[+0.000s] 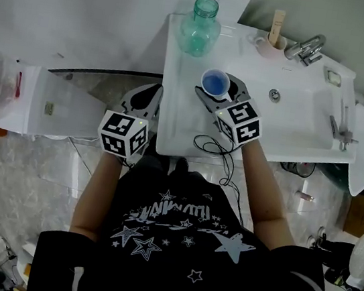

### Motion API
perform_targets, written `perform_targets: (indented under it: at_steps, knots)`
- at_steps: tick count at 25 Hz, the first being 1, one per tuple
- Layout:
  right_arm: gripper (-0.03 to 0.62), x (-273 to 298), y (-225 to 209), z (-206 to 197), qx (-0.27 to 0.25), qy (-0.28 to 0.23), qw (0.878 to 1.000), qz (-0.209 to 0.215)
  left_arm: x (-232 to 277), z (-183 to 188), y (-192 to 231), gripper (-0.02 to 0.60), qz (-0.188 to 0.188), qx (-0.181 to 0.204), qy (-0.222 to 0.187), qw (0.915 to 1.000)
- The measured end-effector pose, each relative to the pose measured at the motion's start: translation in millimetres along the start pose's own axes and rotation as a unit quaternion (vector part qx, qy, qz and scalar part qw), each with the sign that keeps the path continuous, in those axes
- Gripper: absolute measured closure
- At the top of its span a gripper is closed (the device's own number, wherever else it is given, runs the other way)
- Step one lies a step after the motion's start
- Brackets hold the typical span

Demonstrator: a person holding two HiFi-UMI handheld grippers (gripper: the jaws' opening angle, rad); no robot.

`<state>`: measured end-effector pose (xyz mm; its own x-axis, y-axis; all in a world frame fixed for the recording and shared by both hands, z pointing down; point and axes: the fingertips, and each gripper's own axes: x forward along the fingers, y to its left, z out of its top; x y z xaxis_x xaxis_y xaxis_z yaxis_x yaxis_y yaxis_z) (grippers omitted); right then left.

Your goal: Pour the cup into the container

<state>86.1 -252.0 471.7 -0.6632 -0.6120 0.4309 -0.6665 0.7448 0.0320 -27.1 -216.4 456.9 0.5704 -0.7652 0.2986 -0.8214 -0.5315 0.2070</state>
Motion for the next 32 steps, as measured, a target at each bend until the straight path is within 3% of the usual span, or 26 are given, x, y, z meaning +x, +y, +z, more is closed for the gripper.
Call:
perform_targets:
  at_steps: [18, 32]
  knots:
    - [0.304, 40.4, 25.0, -71.8, 0.003, 0.034, 0.999, 0.029, -1.5, -32.8, 14.3, 0.572, 0.017, -0.022, 0.026, 0.9993]
    - [0.303, 50.2, 25.3, -95.0, 0.025, 0.047, 0.998, 0.033, -0.2, -48.3, 8.8, 0.572, 0.012, -0.030, 0.042, 0.9986]
